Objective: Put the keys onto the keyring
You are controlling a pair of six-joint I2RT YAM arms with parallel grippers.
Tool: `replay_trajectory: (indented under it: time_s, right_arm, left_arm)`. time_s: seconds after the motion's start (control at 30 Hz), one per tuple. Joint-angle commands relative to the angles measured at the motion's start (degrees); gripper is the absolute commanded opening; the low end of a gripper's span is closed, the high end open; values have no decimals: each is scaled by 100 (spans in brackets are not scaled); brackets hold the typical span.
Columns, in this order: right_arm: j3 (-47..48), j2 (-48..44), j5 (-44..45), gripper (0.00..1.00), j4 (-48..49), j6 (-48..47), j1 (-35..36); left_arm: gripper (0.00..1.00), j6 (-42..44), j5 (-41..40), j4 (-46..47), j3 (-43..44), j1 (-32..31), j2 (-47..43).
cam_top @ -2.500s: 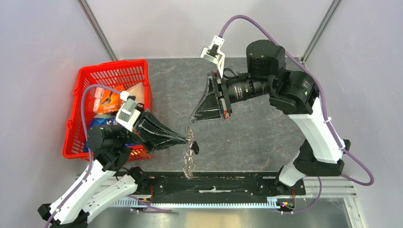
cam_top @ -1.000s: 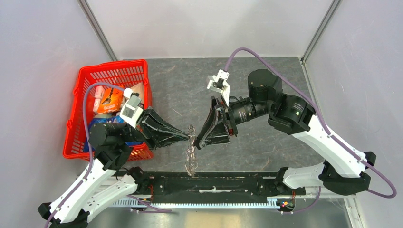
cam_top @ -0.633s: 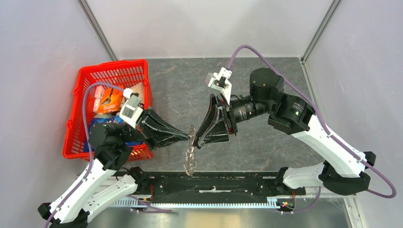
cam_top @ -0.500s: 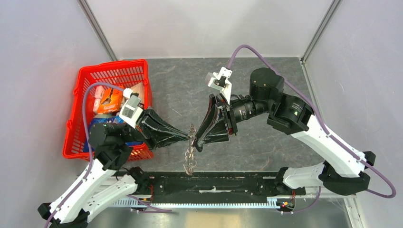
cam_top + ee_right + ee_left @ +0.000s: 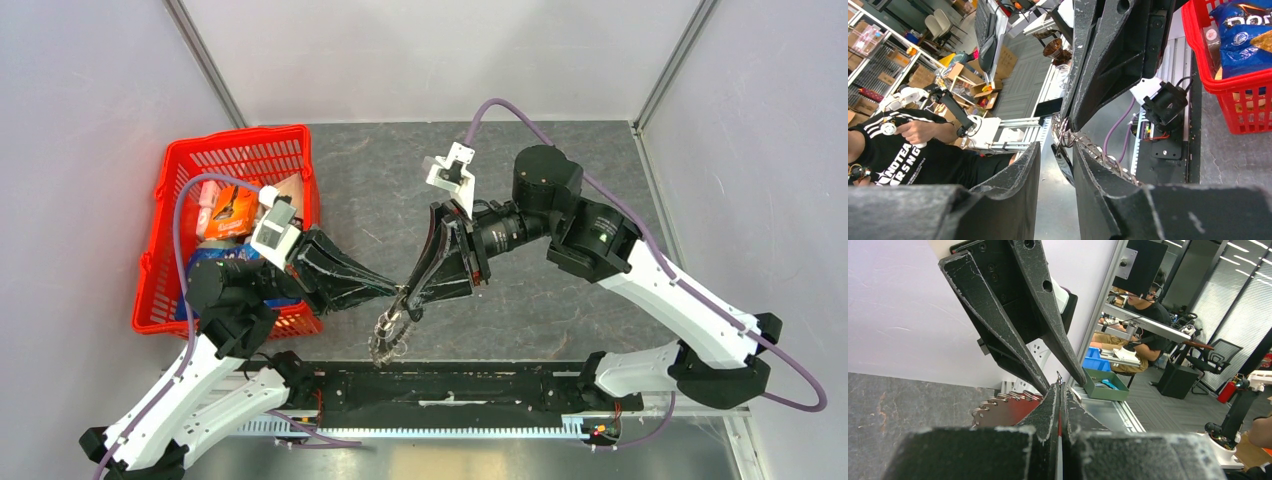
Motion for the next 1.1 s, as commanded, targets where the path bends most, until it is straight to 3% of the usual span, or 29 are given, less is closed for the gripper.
replay_trajectory:
  time_s: [0.0,0.27,0.3,0.4,0.67,0.87,1.07]
  right_arm:
    - [-91,43,-201,35,490,190,-6]
    - [-182,72,-228,26,568,216,-4]
    - [-184,73,-228,22,568,230,-4]
    - [-159,77,-211,0,521,242,-3]
    - [998,389,113,0,-1199,-289,-4]
    - [2761,1272,667,0,-3209,-777,-13]
    - [3679,1460,652,0,-3690,-819,-11]
  left_arm:
    - [2,2,-112,237,278,-7,-43]
    - [2,2,-116,236,296,-7,-35]
    - [2,2,-116,234,298,-7,-34]
    - [2,2,-107,225,296,-7,-42]
    - [2,28,203,193,296,-12,-57]
    - [2,46,575,218,269,-7,-129]
    - [2,89,602,219,260,-7,-166]
